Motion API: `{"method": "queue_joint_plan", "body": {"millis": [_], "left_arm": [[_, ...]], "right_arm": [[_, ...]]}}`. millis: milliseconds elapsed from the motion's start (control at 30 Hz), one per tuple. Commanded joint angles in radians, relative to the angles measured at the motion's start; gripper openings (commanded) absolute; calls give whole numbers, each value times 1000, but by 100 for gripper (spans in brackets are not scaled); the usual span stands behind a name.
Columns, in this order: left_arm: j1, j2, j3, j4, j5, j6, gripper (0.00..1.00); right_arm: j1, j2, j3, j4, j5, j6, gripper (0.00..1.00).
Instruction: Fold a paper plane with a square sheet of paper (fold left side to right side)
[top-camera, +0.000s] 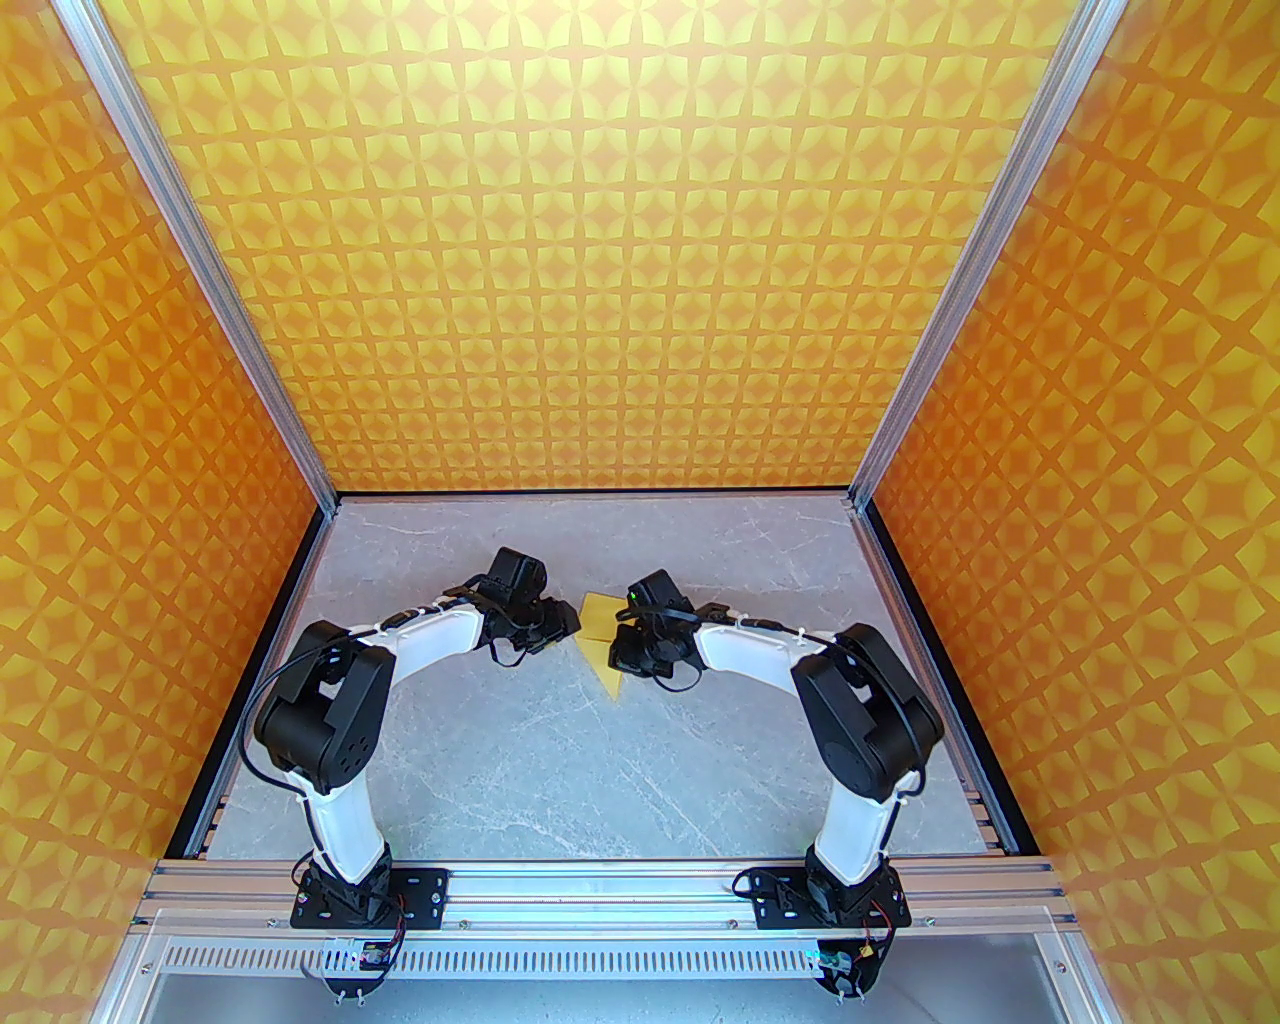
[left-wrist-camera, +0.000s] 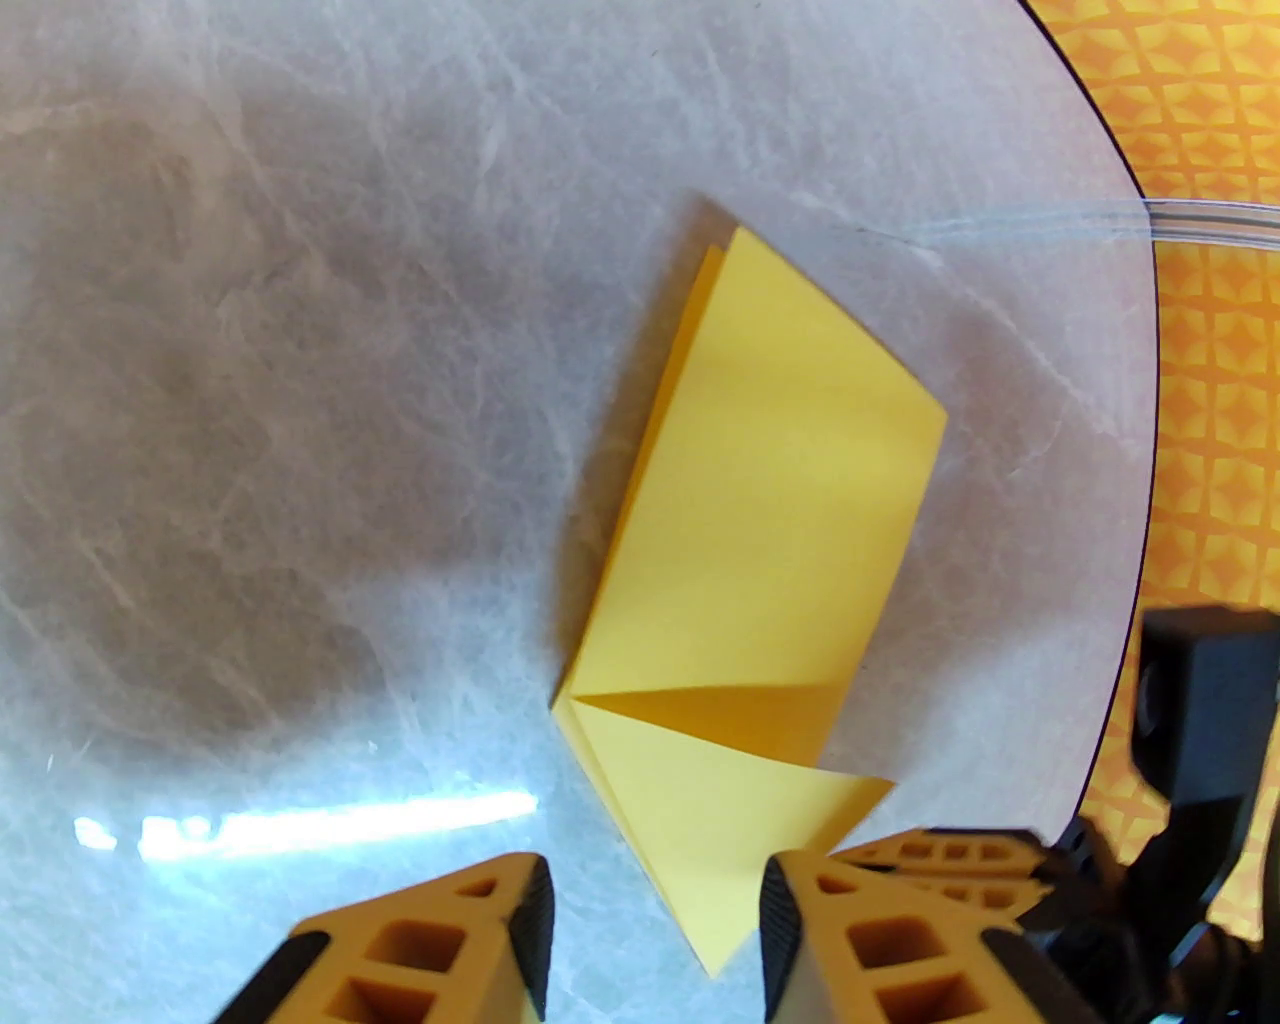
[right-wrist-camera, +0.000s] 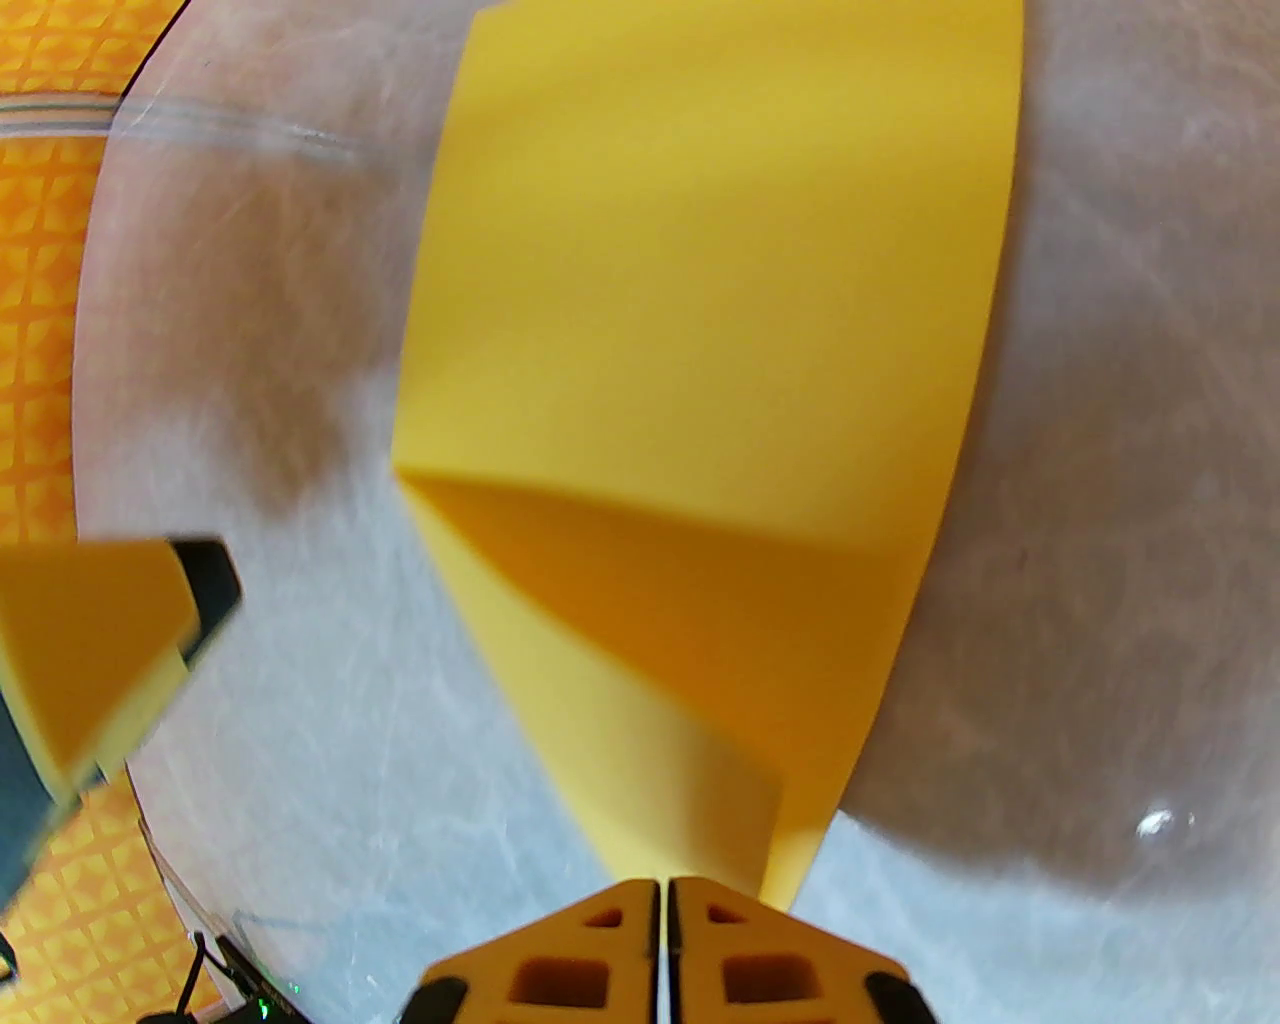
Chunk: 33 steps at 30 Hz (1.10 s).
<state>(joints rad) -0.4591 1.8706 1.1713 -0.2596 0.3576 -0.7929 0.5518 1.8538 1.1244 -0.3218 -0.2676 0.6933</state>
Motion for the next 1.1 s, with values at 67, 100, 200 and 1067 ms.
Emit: {"method": "queue_joint_plan", "body": {"millis": [67,100,200,1067], "left_arm": [[-3,46,-11,39,12,20,41],[-4,52,-11,47,16,16,41],[-8,67,-11,63,30,12,41],[-23,115,-21,247,95,1,35]], "right_arm": [[-18,71,47,-31,24,-40,10],[-18,85,52,-33,22,-42,10],[-18,101,50,-31,19,-45,10],[-18,104,4,-5,-4,-25,9]]}}
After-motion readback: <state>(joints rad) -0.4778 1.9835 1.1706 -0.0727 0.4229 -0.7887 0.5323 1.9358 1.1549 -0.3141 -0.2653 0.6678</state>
